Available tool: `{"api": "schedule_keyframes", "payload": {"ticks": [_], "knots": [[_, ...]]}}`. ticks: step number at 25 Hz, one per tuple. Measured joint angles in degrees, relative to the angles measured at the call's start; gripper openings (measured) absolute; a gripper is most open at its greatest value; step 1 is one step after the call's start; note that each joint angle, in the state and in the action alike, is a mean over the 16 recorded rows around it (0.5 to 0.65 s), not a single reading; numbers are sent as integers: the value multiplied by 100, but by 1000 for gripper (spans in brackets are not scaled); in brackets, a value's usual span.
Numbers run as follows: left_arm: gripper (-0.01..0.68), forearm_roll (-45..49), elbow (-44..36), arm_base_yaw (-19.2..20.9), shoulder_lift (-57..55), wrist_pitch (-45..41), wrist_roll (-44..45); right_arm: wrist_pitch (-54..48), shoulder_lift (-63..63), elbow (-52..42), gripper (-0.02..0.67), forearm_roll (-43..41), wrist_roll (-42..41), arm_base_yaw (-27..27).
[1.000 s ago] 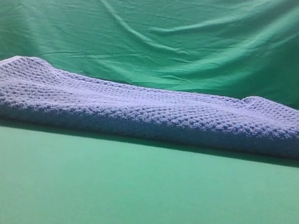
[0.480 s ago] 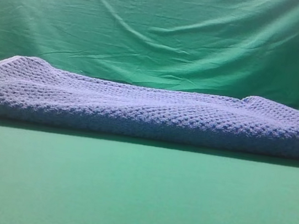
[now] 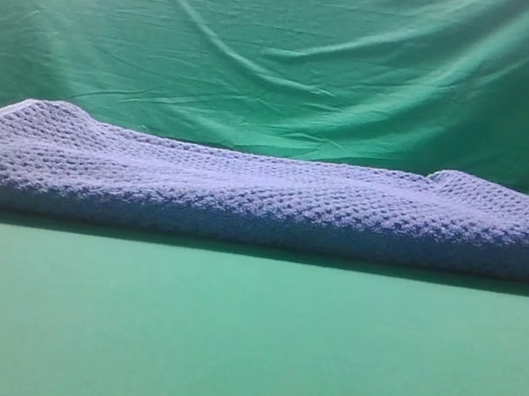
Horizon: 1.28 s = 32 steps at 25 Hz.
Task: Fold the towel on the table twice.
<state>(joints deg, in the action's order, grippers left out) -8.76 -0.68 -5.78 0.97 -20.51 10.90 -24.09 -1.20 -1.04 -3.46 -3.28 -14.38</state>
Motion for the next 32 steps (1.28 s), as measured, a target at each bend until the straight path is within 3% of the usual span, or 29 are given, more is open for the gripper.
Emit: {"api": "schedule_keyframes", "payload": {"ticks": [13,32], "knots": [[0,-1,0,585,-1,8,0,3,0,0,0,0,0,1145],[0,-2,0,593,-5,8,0,8,0,0,0,0,0,1245]]}}
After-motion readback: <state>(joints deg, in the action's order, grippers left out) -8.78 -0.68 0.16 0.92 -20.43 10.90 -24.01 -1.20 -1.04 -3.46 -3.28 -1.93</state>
